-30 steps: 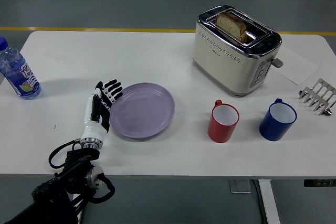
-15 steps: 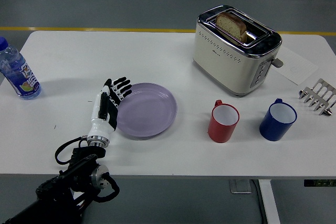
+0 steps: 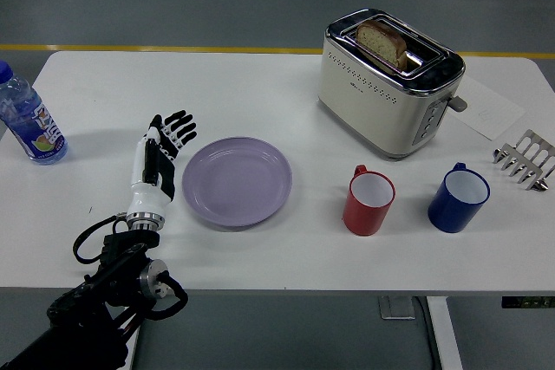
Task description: Push plate across desktop
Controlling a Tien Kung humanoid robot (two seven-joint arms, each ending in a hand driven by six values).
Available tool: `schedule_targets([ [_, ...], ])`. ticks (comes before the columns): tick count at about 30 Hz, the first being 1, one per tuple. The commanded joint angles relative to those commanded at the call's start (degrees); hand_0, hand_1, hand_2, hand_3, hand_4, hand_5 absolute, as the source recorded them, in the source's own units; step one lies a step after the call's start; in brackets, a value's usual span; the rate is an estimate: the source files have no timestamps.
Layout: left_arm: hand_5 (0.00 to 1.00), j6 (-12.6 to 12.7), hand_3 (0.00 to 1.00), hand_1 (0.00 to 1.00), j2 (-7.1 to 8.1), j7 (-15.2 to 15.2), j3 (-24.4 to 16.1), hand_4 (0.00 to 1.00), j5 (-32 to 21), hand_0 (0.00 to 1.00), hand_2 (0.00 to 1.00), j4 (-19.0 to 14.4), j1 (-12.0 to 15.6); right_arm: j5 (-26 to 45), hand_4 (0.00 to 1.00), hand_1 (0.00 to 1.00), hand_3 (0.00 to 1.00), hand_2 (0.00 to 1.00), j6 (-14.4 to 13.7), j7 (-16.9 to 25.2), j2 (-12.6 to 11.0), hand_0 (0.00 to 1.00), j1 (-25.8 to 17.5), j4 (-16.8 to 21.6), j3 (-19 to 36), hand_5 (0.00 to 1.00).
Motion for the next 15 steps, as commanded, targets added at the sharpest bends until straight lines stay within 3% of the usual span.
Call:
schedule_targets([
  [2,0.998,-1.04,0.608,0.650,0.72,0.31,-2.43,0.453,0.53,0.662,0.662,-0.26,0.19,-0.12,0.370,0.612,0.582,0.644,-0.01,0.01,-0.05,0.636,0.02,0.00,0.15,0.158],
  [5,0.998,-3.00,0.608,0.650,2.71,4.00,-6.68,0.453,1.91,0.662,0.662,-0.71,0.44,-0.28,0.370,0.612,0.582,0.644,-0.03,0.08,-0.11,0.636,0.15,0.00,0.31,0.158],
  [12,0.998,-6.22,0.606,0.649,6.63,9.18,-13.74,0.454,1.99,0.658,0.647,-1.64,1.13,-0.15,0.370,0.612,0.582,0.644,-0.14,0.17,-0.20,0.636,0.42,0.00,0.44,0.158],
  [13,0.998,-7.42,0.605,0.648,7.99,10.82,-15.62,0.457,1.98,0.652,0.640,-1.88,1.62,-0.11,0.370,0.612,0.582,0.643,-0.16,0.19,-0.21,0.636,0.51,0.00,0.47,0.157],
  [15,0.998,-8.53,0.605,0.648,9.06,12.35,-17.38,0.457,1.87,0.652,0.640,-2.12,2.08,-0.01,0.370,0.612,0.582,0.643,-0.19,0.20,-0.22,0.636,0.55,0.00,0.46,0.157],
])
